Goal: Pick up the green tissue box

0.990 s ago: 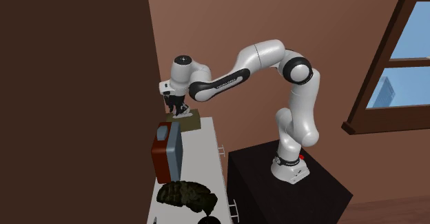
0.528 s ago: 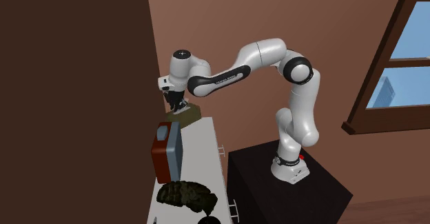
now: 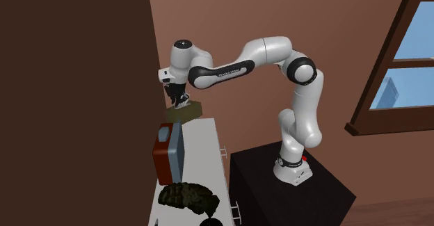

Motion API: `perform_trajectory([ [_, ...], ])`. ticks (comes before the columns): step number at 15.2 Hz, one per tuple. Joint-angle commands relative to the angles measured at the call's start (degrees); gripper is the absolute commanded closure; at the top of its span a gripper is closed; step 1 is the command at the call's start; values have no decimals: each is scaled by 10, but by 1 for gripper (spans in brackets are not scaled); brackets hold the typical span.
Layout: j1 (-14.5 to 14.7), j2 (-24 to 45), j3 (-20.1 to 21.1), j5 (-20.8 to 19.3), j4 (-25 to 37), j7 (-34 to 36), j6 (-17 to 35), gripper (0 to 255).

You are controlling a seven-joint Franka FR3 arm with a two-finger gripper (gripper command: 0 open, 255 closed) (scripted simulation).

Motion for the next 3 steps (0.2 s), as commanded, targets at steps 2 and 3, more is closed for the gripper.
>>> perform_trajectory([
  [2,0,3,0,3,21,-7,-16,255],
  [3,0,3,0,3,21,-7,-16,255],
])
